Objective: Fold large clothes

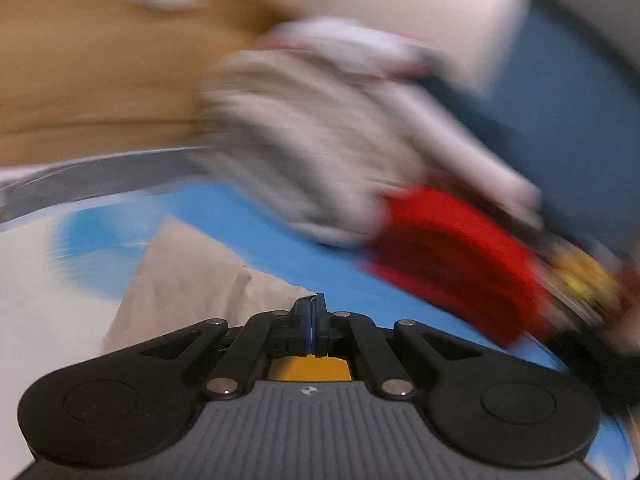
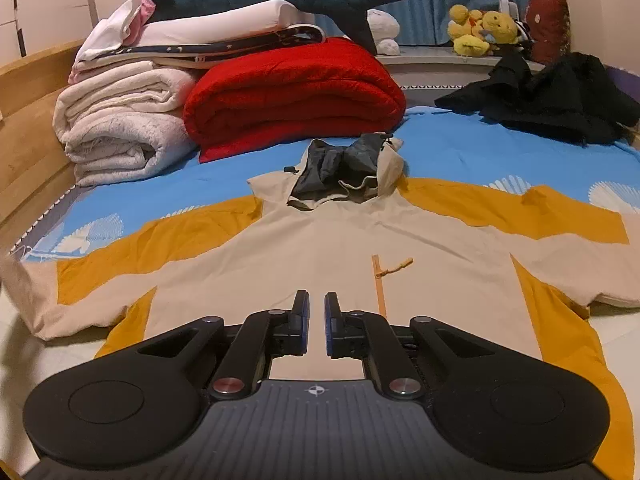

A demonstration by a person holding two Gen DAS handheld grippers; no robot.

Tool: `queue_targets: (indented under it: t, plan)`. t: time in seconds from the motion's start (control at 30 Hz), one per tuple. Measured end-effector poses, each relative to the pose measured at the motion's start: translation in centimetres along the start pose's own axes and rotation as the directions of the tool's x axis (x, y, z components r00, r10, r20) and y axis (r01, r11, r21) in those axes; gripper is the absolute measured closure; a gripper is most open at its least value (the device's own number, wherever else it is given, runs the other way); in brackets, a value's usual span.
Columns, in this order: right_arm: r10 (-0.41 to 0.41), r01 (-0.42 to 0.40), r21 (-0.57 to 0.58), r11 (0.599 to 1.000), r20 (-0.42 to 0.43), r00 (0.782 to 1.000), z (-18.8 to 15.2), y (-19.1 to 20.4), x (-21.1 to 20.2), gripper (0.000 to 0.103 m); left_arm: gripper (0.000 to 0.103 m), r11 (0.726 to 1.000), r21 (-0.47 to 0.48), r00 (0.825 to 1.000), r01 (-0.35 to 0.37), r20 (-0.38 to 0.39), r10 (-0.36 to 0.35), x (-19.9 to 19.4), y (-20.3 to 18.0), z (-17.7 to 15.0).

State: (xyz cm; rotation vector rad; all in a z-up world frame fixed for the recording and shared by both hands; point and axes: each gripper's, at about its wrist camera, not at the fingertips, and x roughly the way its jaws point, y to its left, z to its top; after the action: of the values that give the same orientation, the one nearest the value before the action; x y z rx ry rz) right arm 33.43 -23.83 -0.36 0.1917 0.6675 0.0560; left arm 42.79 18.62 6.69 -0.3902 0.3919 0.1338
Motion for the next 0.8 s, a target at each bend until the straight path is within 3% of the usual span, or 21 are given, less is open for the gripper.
queue_targets:
  t: [0.03,0.07,0.1,0.17,0.2,0.23,0.27,0.3,0.37,0.43,0.5,0.6,0.67,0.8]
  plan:
    - [0.000,0.000,0.002,1.000,-0.002,1.000,-0.1,-0.1,-0.1,0.096,0.103,0.996,0.055,0.997,0.076,-0.014,-0.075,-0.7,-3.3,-1.1]
    - [-0.004,0.004,0.004,1.000,-0.004,1.000,-0.2,-0.3,-0.3,0.096,0.103,0.978,0.099,0.982,0.184,-0.062,-0.179,-1.5,-7.2,-2.8]
    - [-0.011,0.011,0.008,1.000,-0.006,1.000,-0.3,-0.4,-0.3,0.096,0.102,0.946,0.123,0.949,0.299,-0.141,-0.282,-2.0,-10.2,-4.4]
    - [-0.016,0.016,0.032,0.999,-0.011,1.000,-0.4,-0.9,-0.5,0.094,0.097,0.865,0.136,0.853,0.483,-0.296,-0.430,-2.6,-14.6,-7.5]
    - [-0.015,0.015,0.047,0.999,-0.011,1.000,-0.5,-1.1,-0.6,0.094,0.094,0.829,0.146,0.812,0.540,-0.348,-0.468,-3.1,-16.2,-9.0]
    - [-0.019,0.019,0.059,0.998,-0.012,1.000,-0.5,-1.2,-0.6,0.092,0.093,0.804,0.169,0.791,0.570,-0.379,-0.481,-3.3,-17.1,-10.0]
    - [-0.025,0.026,0.072,0.997,-0.015,1.000,-0.4,-1.4,-0.6,0.084,0.092,0.797,0.201,0.794,0.569,-0.386,-0.469,-3.5,-17.6,-10.6]
    - [-0.030,0.031,0.088,0.996,-0.019,0.999,-0.3,-1.6,-0.6,0.079,0.086,0.809,0.219,0.812,0.546,-0.376,-0.446,-3.6,-17.5,-10.7]
    - [-0.027,0.029,0.127,0.991,-0.021,0.999,-0.2,-2.0,-0.5,0.074,0.079,0.870,0.168,0.852,0.464,-0.354,-0.386,-2.4,-15.7,-10.1]
    - [-0.021,0.025,0.154,0.988,-0.026,0.999,0.0,-2.4,-0.4,0.074,0.079,0.938,0.116,0.899,0.326,-0.346,-0.269,-0.8,-13.1,-9.4]
    - [-0.015,0.019,0.166,0.986,-0.027,1.000,0.1,-2.5,-0.2,0.074,0.079,0.973,0.133,0.924,0.186,-0.359,-0.128,1.3,-11.4,-8.7]
    - [-0.014,0.022,0.153,0.988,-0.048,0.999,0.1,-2.5,0.6,0.073,0.079,0.990,0.143,0.913,0.020,-0.406,0.040,3.8,-9.2,-8.3]
    - [-0.013,0.023,0.139,0.990,-0.078,0.997,-0.1,-2.5,1.4,0.073,0.079,0.995,0.101,0.897,-0.017,-0.438,0.060,5.0,-7.6,-8.1]
    - [-0.005,0.016,0.085,0.996,-0.127,0.992,-0.5,-1.9,3.5,0.073,0.068,0.996,0.094,0.879,-0.005,-0.474,0.049,5.5,-6.9,-7.9]
